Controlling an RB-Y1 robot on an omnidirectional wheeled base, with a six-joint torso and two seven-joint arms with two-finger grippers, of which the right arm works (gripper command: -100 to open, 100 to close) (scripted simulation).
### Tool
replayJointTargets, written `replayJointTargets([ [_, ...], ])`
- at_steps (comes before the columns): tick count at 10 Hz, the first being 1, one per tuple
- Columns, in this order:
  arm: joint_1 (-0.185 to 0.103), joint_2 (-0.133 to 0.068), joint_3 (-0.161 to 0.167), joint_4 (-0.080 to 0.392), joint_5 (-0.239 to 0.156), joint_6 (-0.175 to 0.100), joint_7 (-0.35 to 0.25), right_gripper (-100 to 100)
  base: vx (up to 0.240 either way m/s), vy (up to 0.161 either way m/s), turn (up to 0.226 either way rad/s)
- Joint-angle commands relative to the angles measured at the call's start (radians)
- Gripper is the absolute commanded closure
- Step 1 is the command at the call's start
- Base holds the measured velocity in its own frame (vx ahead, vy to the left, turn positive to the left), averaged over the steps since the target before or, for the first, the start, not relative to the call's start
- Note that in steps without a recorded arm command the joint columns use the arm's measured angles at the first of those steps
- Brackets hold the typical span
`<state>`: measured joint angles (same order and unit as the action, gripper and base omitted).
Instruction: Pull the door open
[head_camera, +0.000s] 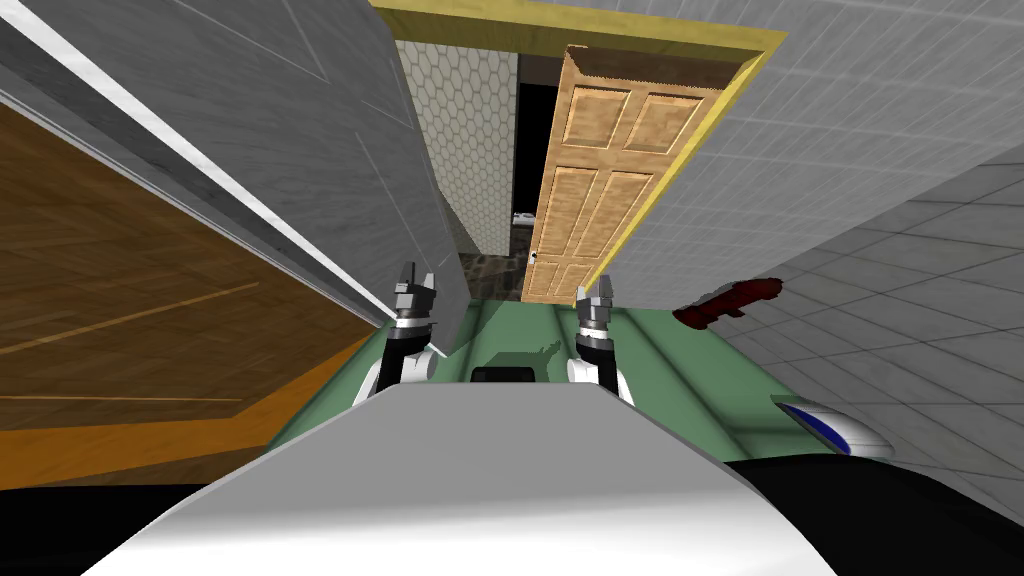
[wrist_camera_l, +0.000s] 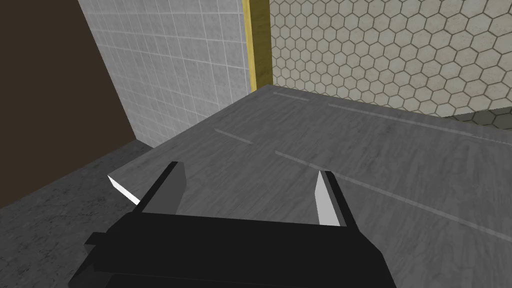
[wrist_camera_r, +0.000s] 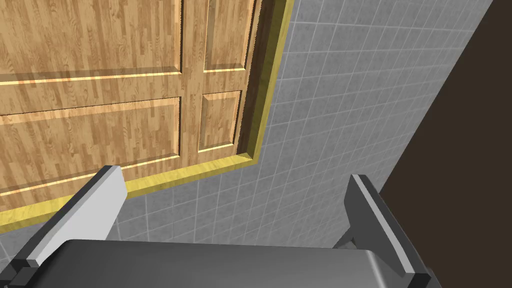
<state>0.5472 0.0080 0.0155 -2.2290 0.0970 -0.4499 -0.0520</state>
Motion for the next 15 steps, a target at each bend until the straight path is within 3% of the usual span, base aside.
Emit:
replayJointTargets([
  [1,-0.014,-0.008,-0.003,0.032,-0.004,-0.007,-0.001,-100,-0.01,-0.035,0.037],
  [8,-0.079,-0.038,-0.017,0.184,-0.021,-0.042,-0.005,-100,0.13,0.004,0.018],
  [15,-0.157,-0.066,-0.035,0.368,-0.041,-0.084,-0.009,-100,0.094,-0.004,0.023],
])
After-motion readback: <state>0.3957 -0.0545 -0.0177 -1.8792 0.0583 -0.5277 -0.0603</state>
